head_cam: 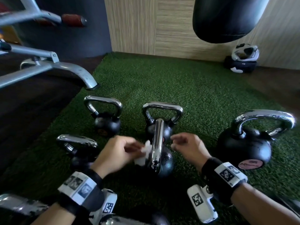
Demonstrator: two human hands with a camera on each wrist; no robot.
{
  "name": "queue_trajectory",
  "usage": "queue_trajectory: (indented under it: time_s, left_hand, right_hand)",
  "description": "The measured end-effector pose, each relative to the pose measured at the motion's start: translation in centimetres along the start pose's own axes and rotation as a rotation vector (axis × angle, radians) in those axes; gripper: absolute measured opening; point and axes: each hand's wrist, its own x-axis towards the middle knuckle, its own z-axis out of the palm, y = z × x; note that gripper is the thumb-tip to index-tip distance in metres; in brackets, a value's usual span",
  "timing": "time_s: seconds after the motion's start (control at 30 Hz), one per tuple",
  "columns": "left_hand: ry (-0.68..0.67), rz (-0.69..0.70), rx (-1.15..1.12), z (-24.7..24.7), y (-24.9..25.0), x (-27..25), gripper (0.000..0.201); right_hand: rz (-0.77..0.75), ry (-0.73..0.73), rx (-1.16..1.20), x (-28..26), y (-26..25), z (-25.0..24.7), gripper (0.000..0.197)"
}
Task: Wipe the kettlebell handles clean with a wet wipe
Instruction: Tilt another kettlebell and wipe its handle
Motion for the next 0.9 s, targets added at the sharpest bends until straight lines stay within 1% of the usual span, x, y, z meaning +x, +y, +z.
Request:
queue_trajectory:
  time_s: [0.07,0.13,0.17,0.2,0.23,0.3,0.37,0.47,0.57,0.63,0.7,0.73,0.8,0.83,0.87,0.9]
  left_hand:
    - [0.122,-0.039,-0.127,-1.2,0.8,0.8,0.027]
    - [0.201,-0.101,-0.228,-2.5,1.9,1.5,0.024]
    - [0.205,-0.13,-0.287,-3.1,2.6,1.8,0.023]
    - [0.188,-0.156,-0.374,-3.5,3.2,2.1,0.024]
    - [0.159,-0.181,-0.476,-3.8,3.8,2.4,0.026]
    - [0.099,-0.232,-0.629,-4.0,5.2,2.8,0.028]
    - [0.05,-0.256,-0.647,-3.7,6.2,3.1,0.029]
    - [0.043,-0.258,-0.64,-3.0,7.1,3.2,0.038]
    - [0.06,-0.203,-0.52,-2.2,7.4,3.1,0.034]
    - [0.033,-0.197,-0.448,-1.9,7.6,3.2,0.032]
    - [0.0,-0.203,-0.376,-1.9,7.1,3.4,0.027]
    - [-0.002,-0.19,-0.312,-1.9,6.4,3.6,0.025]
    - [0.024,-0.141,-0.059,-2.2,4.0,3.9,0.018]
    - [-0.012,-0.142,0.073,-2.1,2.6,4.1,0.022]
    - [-0.091,-0.169,0.168,-1.8,1.0,4.1,0.039]
    - [-0.204,-0.207,0.255,-1.2,-0.6,4.0,0.059]
  right_hand:
    - [-0.125,0.088,0.069,0.1,-2.4,-1.2,0.021]
    - [-0.274,0.063,0.202,0.0,-5.1,-1.6,0.024]
    - [-0.336,0.021,0.244,-0.2,-6.3,-1.6,0.024]
    - [-0.378,-0.027,0.262,-0.4,-7.3,-1.4,0.024]
    - [-0.407,-0.067,0.271,-0.6,-8.3,-1.3,0.029]
    - [-0.428,-0.102,0.286,-1.0,-9.7,-1.2,0.039]
    - [-0.439,-0.086,0.296,-1.3,-10.6,-1.0,0.04]
    - [-0.459,-0.023,0.23,-1.5,-10.9,-0.9,0.031]
    - [-0.431,0.042,0.244,-1.7,-10.5,-0.9,0.025]
    - [-0.428,0.059,0.282,-1.9,-10.4,-0.9,0.023]
    - [-0.39,0.097,0.303,-1.7,-9.9,-1.2,0.017]
    - [-0.359,0.124,0.291,-1.3,-9.4,-1.2,0.013]
    - [-0.244,0.166,0.219,0.0,-7.3,-1.3,0.004]
    - [-0.174,0.174,0.219,0.6,-6.1,-1.2,0.001]
    - [-0.11,0.167,0.233,1.3,-4.8,-1.0,0.005]
    - [-0.049,0.146,0.211,1.9,-3.7,-0.9,0.009]
